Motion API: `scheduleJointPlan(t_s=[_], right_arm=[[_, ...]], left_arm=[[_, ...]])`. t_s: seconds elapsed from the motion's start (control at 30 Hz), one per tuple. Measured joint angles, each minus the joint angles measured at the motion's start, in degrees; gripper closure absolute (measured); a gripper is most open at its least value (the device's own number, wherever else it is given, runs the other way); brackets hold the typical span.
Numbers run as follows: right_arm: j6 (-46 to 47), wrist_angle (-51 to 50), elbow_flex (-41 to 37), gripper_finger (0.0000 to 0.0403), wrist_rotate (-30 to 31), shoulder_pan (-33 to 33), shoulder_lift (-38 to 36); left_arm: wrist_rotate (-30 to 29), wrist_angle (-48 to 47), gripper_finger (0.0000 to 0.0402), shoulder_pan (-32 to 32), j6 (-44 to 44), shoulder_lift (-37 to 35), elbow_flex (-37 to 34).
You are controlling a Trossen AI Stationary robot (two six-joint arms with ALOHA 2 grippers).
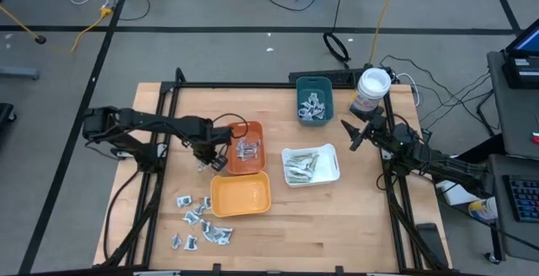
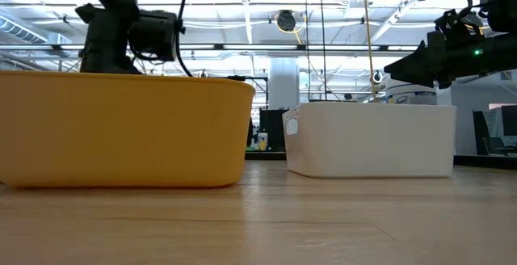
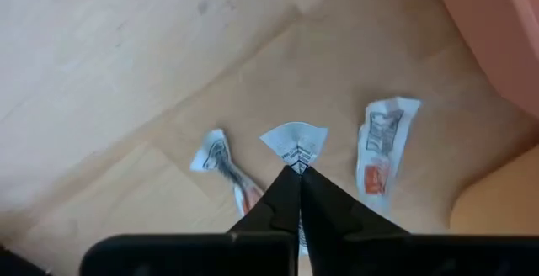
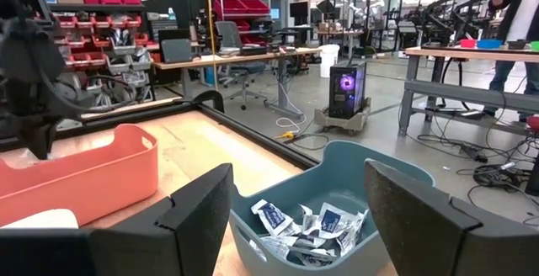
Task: Pick & Place First Aid Supplies
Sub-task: Put the orange sachet into the orange bin
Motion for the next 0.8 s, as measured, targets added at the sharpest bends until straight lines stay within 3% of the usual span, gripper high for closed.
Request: scheduleJointPlan(t_s=[0.33, 0.8], right_arm=[[0.0, 0.1, 0.0, 0.0140, 0.0, 0.0, 0.0], [0.0, 0.0, 0.0, 0.0140, 0.0, 0.0, 0.0]], left_arm=[[1.3, -7.2, 0.0397, -0.6, -0.3, -3.1, 3.5], [-0.4, -19.3, 0.0399, 2.5, 12.7, 11.9, 29.1]])
